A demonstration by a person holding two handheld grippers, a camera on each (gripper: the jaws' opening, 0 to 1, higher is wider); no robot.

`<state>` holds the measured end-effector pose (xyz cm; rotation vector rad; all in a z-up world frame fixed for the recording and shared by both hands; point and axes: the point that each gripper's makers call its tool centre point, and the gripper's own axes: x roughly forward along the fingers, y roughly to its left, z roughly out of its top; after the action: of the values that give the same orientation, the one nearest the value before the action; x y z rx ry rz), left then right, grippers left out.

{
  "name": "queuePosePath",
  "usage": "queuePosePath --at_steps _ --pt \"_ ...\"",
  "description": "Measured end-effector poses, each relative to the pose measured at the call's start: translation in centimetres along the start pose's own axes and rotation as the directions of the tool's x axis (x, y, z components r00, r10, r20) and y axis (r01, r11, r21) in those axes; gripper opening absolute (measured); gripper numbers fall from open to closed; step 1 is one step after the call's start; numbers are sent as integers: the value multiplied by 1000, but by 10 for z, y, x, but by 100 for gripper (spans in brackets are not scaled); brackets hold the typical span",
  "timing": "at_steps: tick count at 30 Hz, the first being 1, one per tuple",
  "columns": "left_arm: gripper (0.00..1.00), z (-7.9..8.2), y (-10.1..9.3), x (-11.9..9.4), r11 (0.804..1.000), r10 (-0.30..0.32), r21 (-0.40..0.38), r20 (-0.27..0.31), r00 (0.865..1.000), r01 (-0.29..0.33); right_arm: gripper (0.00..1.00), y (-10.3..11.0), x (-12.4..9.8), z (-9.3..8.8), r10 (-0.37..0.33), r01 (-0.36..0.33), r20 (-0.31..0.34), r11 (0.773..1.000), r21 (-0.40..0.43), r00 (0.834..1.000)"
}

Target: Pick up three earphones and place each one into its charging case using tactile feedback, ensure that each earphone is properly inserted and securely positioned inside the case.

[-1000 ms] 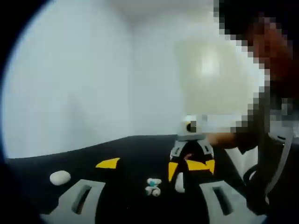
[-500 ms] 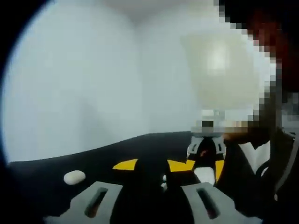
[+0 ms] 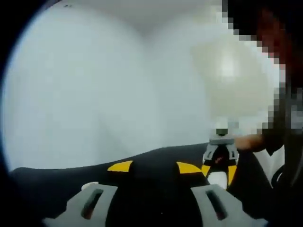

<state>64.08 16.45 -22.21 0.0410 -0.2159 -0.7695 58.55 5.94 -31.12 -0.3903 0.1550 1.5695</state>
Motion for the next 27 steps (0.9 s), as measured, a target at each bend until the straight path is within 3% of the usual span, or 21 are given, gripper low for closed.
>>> queuePosePath --at_steps 6,9,13,19,20,22,23,27 --pt "28 -4 13 -1 999 39 -33 -7 999 -40 33 -29 -14 3 -102 101 18 994 49 995" --pt "28 -7 11 -1 999 37 -26 -21 999 -38 33 -49 -23 3 -194 191 29 978 84 981" --pt "28 -12 6 1 1000 23 -2 -45 999 -23 33 -77 -38 -13 -296 299 -36 945 134 954" --pt "27 -14 6 1 1000 25 5 -52 998 -25 33 -110 -67 -30 -428 437 -89 869 231 899" --pt "27 -14 7 1 1000 26 5 -53 998 -26 34 -112 -70 -34 -430 442 -105 865 237 897" --pt "27 -14 7 1 1000 28 4 -54 998 -27 34 -120 -78 -39 -465 477 -117 820 317 878" --pt "27 -15 7 1 1000 27 3 -55 998 -27 34 -124 -83 -40 -482 493 -118 809 320 868" --pt "26 -15 8 0 999 34 0 -56 998 -34 34 -136 -101 -54 -555 585 -187 752 304 810"
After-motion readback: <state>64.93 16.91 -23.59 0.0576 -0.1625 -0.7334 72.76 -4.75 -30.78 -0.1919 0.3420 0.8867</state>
